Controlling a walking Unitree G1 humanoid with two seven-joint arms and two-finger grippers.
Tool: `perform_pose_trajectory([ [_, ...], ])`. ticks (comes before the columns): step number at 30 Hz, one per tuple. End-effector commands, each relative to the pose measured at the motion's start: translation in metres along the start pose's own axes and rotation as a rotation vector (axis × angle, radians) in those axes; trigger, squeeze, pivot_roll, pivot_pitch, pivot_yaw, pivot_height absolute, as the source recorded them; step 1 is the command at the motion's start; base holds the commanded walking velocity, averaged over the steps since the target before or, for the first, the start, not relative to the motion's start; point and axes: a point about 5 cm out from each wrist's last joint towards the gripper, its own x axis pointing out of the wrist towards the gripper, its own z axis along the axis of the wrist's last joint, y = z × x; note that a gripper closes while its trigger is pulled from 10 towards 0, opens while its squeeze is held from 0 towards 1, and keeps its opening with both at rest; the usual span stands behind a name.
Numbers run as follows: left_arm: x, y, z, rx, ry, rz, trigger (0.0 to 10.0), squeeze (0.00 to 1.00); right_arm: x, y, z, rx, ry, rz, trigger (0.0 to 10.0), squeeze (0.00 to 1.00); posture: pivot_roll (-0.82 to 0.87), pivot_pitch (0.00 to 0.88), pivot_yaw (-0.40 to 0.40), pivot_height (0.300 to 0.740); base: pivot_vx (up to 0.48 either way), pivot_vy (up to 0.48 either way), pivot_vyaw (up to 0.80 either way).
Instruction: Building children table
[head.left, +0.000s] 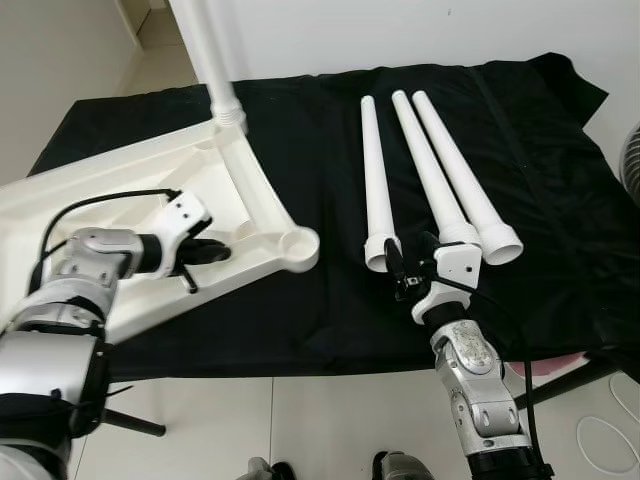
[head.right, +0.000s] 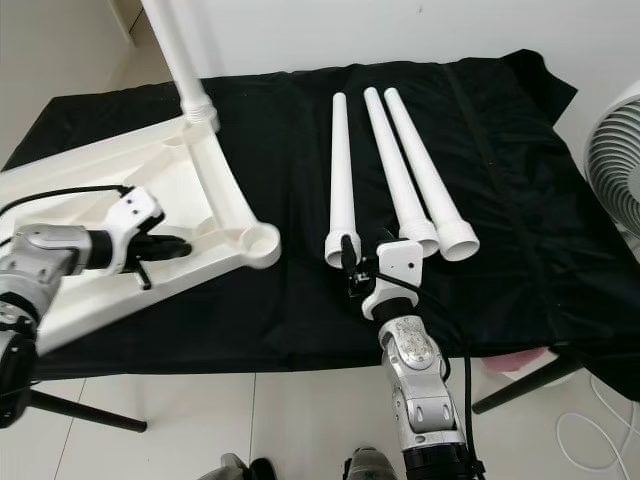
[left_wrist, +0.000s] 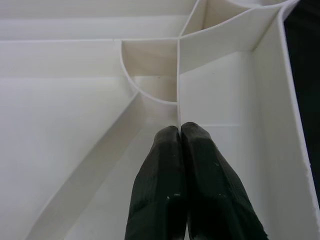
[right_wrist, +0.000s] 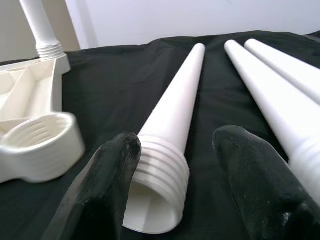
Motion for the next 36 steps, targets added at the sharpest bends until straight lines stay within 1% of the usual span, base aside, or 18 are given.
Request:
perform_pose_trajectory([
  [1, 0.004, 0.002, -0.015, -0.057, 0.032, 0.195, 0.0, 0.00, -0.001, 0.004, -0.003, 0.017, 0.012, 0.011, 10.0, 0.00, -0.13, 0.117, 0.124, 0.740, 0.000, 0.000, 0.00],
  [2, 0.014, -0.002, -0.006, -0.047, -0.007, 0.189, 0.0, 0.00, -0.001, 0.005, -0.003, 0.016, 0.011, 0.014, 10.0, 0.00, -0.13, 0.121, 0.121, 0.740, 0.000, 0.000, 0.00],
  [3, 0.024, -0.009, 0.002, -0.035, -0.049, 0.158, 0.0, 0.00, 0.000, 0.005, -0.003, 0.015, 0.011, 0.016, 10.0, 0.00, -0.13, 0.124, 0.117, 0.740, 0.000, 0.000, 0.00],
  [4, 0.033, -0.017, 0.007, -0.017, -0.075, 0.121, 0.6, 0.00, 0.000, 0.004, -0.002, 0.015, 0.010, 0.016, 10.0, 0.00, -0.13, 0.124, 0.117, 0.740, 0.000, 0.000, 0.00],
  [5, 0.033, -0.017, 0.007, -0.017, -0.075, 0.121, 0.6, 0.00, 0.000, 0.004, -0.002, 0.015, 0.010, 0.016, 10.0, 0.00, -0.13, 0.124, 0.117, 0.740, 0.000, 0.000, 0.00],
  [6, 0.037, -0.022, 0.009, -0.004, -0.087, 0.097, 0.6, 0.00, 0.000, 0.004, -0.002, 0.014, 0.010, 0.016, 10.0, 0.00, -0.13, 0.124, 0.117, 0.740, 0.000, 0.000, 0.00],
  [7, 0.037, -0.022, 0.009, -0.004, -0.087, 0.097, 0.6, 0.00, 0.000, 0.004, -0.002, 0.014, 0.010, 0.016, 10.0, 0.00, -0.13, 0.124, 0.117, 0.740, 0.000, 0.000, 0.00],
  [8, 0.039, -0.025, 0.009, 0.010, -0.091, 0.072, 4.4, 0.00, 0.001, 0.003, -0.002, 0.014, 0.010, 0.015, 10.0, 0.00, -0.13, 0.131, 0.116, 0.740, 0.000, 0.000, 0.00],
  [9, 0.040, -0.028, 0.007, 0.022, -0.077, 0.057, 10.0, 0.00, 0.001, 0.003, -0.002, 0.012, 0.011, 0.016, 10.0, 0.00, -0.13, 0.131, 0.115, 0.740, 0.000, 0.000, 0.00],
  [12, 0.040, -0.029, 0.005, 0.039, -0.067, 0.047, 10.0, 0.00, 0.001, 0.002, -0.002, 0.010, 0.012, 0.017, 10.0, 0.00, -0.13, 0.131, 0.115, 0.740, 0.000, 0.000, 0.00],
  [14, 0.040, -0.030, 0.003, 0.033, -0.061, 0.026, 10.0, 1.00, 0.001, 0.002, -0.002, 0.008, 0.013, 0.019, 10.0, 0.00, -0.13, 0.134, 0.114, 0.740, 0.000, 0.000, 0.00],
  [19, 0.039, -0.032, 0.003, 0.068, -0.050, -0.006, 10.0, 1.00, 0.001, 0.002, -0.002, 0.009, 0.012, 0.021, 10.0, 0.00, -0.13, 0.137, 0.113, 0.740, 0.000, 0.000, 0.00],
  [20, 0.038, -0.032, 0.003, 0.083, -0.049, -0.007, 10.0, 0.00, 0.001, 0.002, -0.002, 0.010, 0.012, 0.020, 10.0, 0.00, -0.12, 0.138, 0.114, 0.740, 0.000, 0.000, 0.00],
  [24, 0.036, -0.031, 0.006, 0.120, -0.054, 0.004, 10.0, 0.00, 0.002, 0.003, -0.002, 0.014, 0.013, 0.021, 10.0, 0.00, -0.12, 0.136, 0.114, 0.740, 0.000, 0.000, 0.00],
  [29, 0.033, -0.026, 0.010, 0.136, -0.065, 0.023, 10.0, 0.00, 0.003, 0.004, -0.002, 0.015, 0.011, 0.021, 10.0, 0.00, -0.12, 0.136, 0.114, 0.740, 0.000, 0.000, 0.00],
  [33, 0.027, -0.018, 0.025, 0.153, -0.113, 0.043, 10.0, 0.00, 0.003, 0.003, -0.002, 0.014, 0.010, 0.020, 10.0, 0.00, -0.12, 0.136, 0.115, 0.740, 0.000, 0.000, 0.00],
  [36, 0.019, -0.012, 0.045, 0.177, -0.177, 0.028, 10.0, 0.00, 0.004, 0.002, -0.002, 0.014, 0.009, 0.018, 10.0, 0.00, -0.12, 0.136, 0.114, 0.740, 0.000, 0.000, 0.00],
])
